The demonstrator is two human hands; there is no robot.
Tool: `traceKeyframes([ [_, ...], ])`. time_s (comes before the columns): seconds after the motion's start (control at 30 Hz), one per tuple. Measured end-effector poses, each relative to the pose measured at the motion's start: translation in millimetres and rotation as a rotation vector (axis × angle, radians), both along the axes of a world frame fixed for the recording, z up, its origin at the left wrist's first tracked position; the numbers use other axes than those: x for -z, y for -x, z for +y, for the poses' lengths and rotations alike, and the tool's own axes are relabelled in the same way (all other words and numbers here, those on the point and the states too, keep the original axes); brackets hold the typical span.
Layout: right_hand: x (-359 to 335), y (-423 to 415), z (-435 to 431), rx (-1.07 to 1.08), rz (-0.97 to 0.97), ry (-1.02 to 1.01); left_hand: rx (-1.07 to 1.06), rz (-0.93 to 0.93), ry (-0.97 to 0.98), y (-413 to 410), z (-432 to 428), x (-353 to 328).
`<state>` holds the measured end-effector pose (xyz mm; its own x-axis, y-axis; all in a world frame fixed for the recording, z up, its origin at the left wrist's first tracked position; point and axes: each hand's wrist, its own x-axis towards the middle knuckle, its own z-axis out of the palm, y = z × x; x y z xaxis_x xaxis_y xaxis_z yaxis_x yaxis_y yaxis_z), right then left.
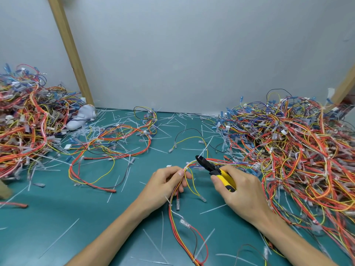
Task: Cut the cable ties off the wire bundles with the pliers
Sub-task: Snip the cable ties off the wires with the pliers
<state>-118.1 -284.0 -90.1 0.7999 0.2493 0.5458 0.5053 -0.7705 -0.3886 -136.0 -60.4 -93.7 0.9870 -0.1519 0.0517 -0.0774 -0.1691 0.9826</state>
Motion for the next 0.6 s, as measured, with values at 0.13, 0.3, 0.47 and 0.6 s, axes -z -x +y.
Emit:
traceKeyframes([
  [0.13,-0.1,0.0,-1.3,0.000,-0.022,-0.010,-0.009,0.001,-0.011,0.7,-0.2,-0.2],
  [0.3,-2.3,0.3,-1.0,0.005,-0.001,-0.031,-0.031,0.008,-0.002,2.1,-1.2,-2.0],
  [0.47,-3.1,-2.5,-4.1,-0.033,0.093,-0.121,-0.058,0.010,0.020,1.6,-2.6,-2.4],
  [0.6,-0.6,-6.4,-5.2,-0.074,0.147,-0.182,-0.056,0.014,0.026,0.2,-0.8,-0.1],
])
